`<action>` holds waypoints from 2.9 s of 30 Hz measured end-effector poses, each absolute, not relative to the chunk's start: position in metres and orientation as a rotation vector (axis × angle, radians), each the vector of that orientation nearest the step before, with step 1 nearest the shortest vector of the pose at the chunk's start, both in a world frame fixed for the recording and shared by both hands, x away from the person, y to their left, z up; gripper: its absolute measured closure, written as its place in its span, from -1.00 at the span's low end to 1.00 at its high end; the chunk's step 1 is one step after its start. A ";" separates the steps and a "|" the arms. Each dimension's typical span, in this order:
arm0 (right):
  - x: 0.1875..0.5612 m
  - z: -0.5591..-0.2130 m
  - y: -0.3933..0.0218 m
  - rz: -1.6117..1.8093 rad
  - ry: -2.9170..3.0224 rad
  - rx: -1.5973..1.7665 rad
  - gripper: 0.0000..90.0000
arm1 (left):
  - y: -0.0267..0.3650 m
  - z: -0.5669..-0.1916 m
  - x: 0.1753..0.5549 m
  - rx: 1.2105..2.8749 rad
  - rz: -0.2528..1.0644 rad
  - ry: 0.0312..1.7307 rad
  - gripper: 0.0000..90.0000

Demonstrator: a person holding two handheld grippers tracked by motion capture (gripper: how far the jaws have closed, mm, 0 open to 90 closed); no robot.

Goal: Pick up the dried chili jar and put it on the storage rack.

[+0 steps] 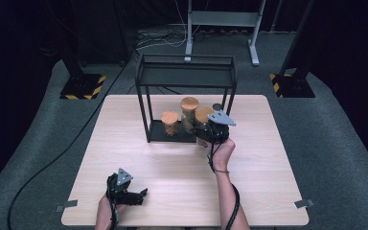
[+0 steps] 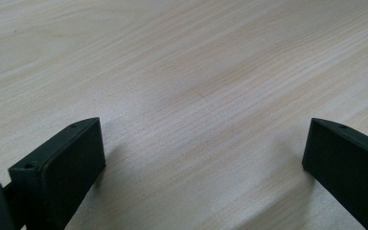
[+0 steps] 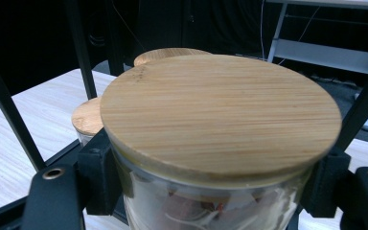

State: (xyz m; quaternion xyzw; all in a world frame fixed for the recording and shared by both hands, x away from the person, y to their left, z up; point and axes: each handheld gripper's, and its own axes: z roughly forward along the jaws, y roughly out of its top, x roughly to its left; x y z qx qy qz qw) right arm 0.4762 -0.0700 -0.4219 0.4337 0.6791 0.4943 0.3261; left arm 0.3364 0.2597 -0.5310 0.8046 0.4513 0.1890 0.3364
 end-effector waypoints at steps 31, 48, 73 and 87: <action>0.505 -0.443 -0.058 1.268 1.747 1.216 -0.45 | 0.260 -0.531 0.336 2.098 0.493 1.178 -1.00; 0.514 -0.443 -0.056 1.254 1.730 1.245 -0.45 | 0.260 -0.531 0.336 2.098 0.494 1.177 -1.00; 0.514 -0.443 -0.053 1.249 1.717 1.262 -0.46 | 0.260 -0.531 0.336 2.098 0.494 1.177 -1.00; 0.512 -0.443 -0.054 1.254 1.736 1.257 -0.47 | 0.260 -0.531 0.336 2.098 0.493 1.177 -1.00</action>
